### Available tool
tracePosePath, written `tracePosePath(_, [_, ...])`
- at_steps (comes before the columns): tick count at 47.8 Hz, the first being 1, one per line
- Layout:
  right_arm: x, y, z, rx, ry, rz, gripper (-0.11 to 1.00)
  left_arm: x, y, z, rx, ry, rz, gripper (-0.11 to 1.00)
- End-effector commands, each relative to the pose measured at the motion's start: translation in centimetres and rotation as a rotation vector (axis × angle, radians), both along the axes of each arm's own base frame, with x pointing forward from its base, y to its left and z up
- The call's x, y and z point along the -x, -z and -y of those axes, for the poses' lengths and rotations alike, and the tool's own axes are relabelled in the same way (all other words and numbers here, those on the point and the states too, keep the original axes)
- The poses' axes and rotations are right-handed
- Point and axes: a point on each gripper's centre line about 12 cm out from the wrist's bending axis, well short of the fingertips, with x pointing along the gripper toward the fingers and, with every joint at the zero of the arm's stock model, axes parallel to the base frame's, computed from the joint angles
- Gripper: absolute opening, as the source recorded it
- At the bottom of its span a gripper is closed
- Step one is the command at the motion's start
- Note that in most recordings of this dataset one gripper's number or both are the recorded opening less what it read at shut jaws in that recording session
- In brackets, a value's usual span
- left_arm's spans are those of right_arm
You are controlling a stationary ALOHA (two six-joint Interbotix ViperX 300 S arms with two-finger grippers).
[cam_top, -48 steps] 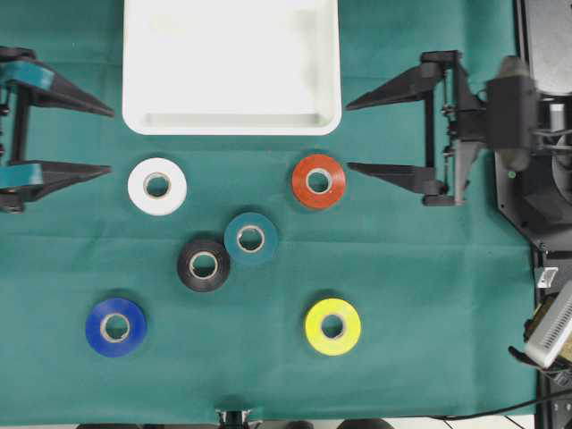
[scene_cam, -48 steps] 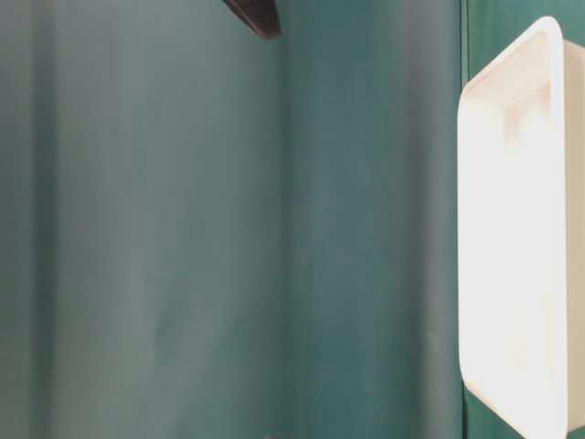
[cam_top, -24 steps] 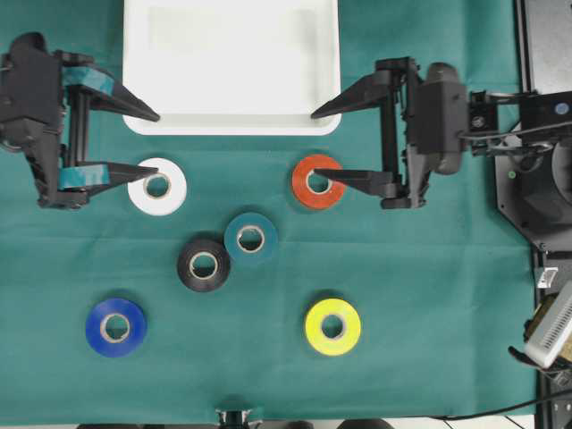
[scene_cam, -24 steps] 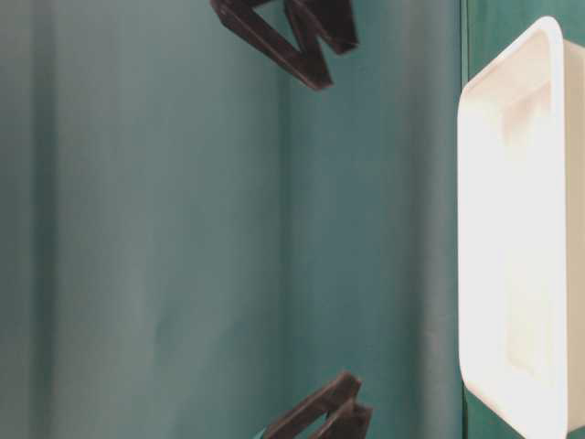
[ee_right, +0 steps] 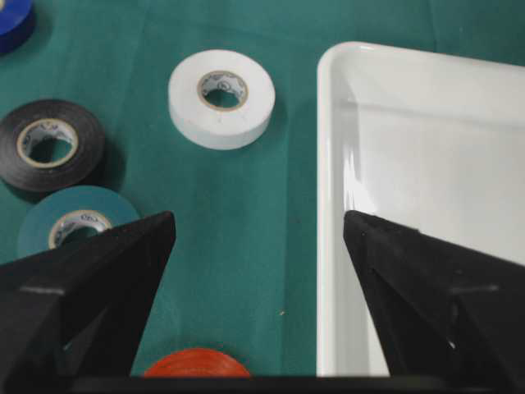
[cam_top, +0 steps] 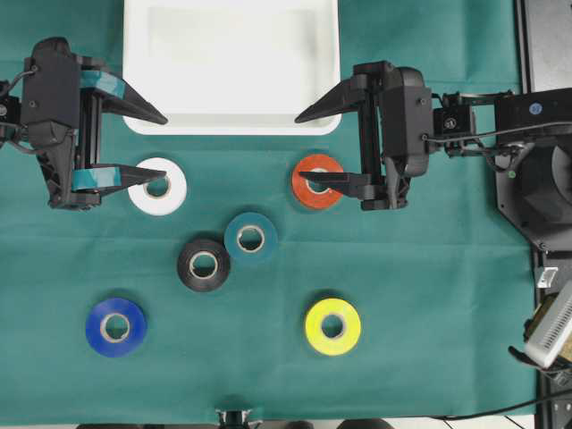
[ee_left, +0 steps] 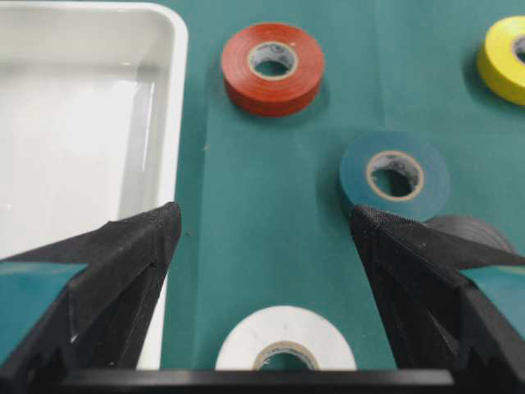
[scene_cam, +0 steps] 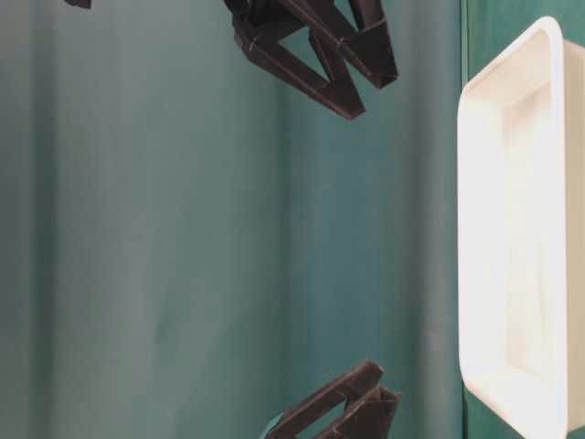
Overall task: Put the tape alternately from left to right into the white case.
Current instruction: 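Position the open right gripper above the red-orange tape roll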
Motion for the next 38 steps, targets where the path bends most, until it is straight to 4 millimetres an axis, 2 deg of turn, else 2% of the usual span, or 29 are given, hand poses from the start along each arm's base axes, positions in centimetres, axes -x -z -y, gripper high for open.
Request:
tracePosePath(1, [-0.44, -1.15, 0.05, 0.003, 0.0, 0.035, 0.84, -0.4, -1.09, -0.05, 0.001, -0.002, 0.032, 0.93])
tracePosePath(38, [-0.02, -0.39, 0.05, 0.0, 0.002, -0.012, 0.84, -0.44, -1.17, -0.05, 0.002, -0.003, 0.035, 0.93])
